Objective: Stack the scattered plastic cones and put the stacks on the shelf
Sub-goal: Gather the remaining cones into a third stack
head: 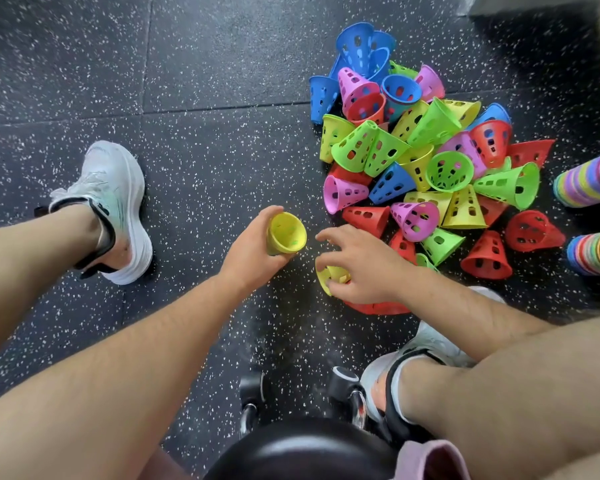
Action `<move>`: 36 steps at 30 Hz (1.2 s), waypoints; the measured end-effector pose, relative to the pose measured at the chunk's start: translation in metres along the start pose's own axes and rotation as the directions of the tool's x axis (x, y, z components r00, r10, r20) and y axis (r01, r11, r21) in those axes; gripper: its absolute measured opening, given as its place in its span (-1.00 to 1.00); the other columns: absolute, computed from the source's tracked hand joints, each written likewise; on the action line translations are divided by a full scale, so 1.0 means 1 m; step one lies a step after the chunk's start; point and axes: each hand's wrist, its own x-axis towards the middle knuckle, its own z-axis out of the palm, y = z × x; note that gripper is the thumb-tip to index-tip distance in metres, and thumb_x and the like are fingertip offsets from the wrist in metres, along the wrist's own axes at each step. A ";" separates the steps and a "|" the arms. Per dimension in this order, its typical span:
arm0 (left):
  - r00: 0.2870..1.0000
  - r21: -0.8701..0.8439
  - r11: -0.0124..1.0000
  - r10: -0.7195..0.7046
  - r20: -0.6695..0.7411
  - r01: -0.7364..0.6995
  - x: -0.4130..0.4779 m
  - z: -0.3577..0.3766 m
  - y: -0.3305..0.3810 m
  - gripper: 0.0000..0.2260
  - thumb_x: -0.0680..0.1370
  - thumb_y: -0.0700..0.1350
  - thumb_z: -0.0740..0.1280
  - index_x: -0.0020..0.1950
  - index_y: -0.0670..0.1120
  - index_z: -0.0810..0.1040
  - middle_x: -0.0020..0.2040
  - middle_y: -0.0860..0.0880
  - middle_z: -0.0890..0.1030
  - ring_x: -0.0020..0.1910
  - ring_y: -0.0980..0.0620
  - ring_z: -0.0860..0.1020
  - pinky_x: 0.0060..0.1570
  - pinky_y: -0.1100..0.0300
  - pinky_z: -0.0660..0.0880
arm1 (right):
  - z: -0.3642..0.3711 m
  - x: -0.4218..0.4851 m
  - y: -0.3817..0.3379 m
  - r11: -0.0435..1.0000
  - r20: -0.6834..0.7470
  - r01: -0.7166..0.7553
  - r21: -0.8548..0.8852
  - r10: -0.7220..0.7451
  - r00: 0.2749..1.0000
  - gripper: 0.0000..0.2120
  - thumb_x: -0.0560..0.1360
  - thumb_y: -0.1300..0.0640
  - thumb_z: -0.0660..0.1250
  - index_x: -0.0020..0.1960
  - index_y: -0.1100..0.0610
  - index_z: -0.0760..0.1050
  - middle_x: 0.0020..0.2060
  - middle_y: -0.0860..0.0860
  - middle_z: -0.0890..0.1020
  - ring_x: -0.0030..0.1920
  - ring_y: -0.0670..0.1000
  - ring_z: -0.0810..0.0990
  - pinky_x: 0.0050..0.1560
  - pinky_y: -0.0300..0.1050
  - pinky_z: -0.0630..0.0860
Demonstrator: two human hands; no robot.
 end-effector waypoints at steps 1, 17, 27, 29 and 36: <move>1.000 0.005 1.000 -0.005 0.001 0.005 0.000 0.000 -0.001 -0.26 0.45 -0.12 0.58 0.54 0.14 0.32 0.38 0.15 0.53 0.24 0.10 0.54 0.27 0.13 0.46 | 0.001 -0.001 0.000 0.999 0.066 -0.007 -0.038 0.009 0.998 -0.72 0.44 -0.10 0.29 0.08 -0.08 0.63 0.35 0.08 0.46 0.25 0.12 0.45 0.27 0.06 0.40; 1.000 -0.024 0.999 -0.022 -0.009 0.022 0.005 0.010 0.009 -0.29 0.43 -0.05 0.58 0.49 0.19 0.33 0.27 0.21 0.53 0.15 0.09 0.56 0.19 0.14 0.49 | -0.042 -0.008 0.017 0.913 -0.354 -0.193 0.360 0.325 0.877 -0.86 0.48 0.03 0.42 -0.04 0.08 0.55 0.24 -0.01 0.51 0.28 -0.07 0.46 0.21 -0.31 0.35; 1.000 -0.198 0.980 0.013 -0.021 -0.017 0.020 0.022 0.052 -0.29 0.41 0.02 0.58 0.45 0.25 0.28 0.15 0.28 0.61 0.02 0.33 0.61 0.08 0.17 0.57 | -0.037 0.002 0.015 0.917 -0.334 -0.162 0.363 0.291 0.897 -0.77 0.53 -0.03 0.41 0.11 0.08 0.60 0.31 -0.02 0.51 0.36 -0.01 0.41 0.40 -0.08 0.32; 1.000 -0.195 0.981 0.001 -0.013 -0.004 0.021 0.022 0.054 -0.25 0.41 0.02 0.57 0.47 0.28 0.25 0.14 0.32 0.59 0.03 0.34 0.60 0.09 0.17 0.57 | -0.035 0.002 0.019 0.924 -0.290 -0.178 0.338 0.282 0.914 -0.65 0.55 -0.08 0.37 0.27 0.04 0.55 0.35 -0.04 0.48 0.39 -0.01 0.37 0.43 -0.09 0.29; 0.997 -0.133 0.988 -0.082 -0.005 0.081 0.022 0.014 0.037 -0.21 0.43 -0.08 0.57 0.53 0.25 0.23 0.20 0.16 0.60 0.11 0.08 0.62 0.20 0.01 0.57 | -0.039 0.030 0.048 0.975 -0.189 -0.194 -0.113 0.171 0.967 -0.57 0.53 0.23 0.28 0.39 0.05 0.49 0.45 0.06 0.41 0.27 0.19 0.41 0.24 0.13 0.43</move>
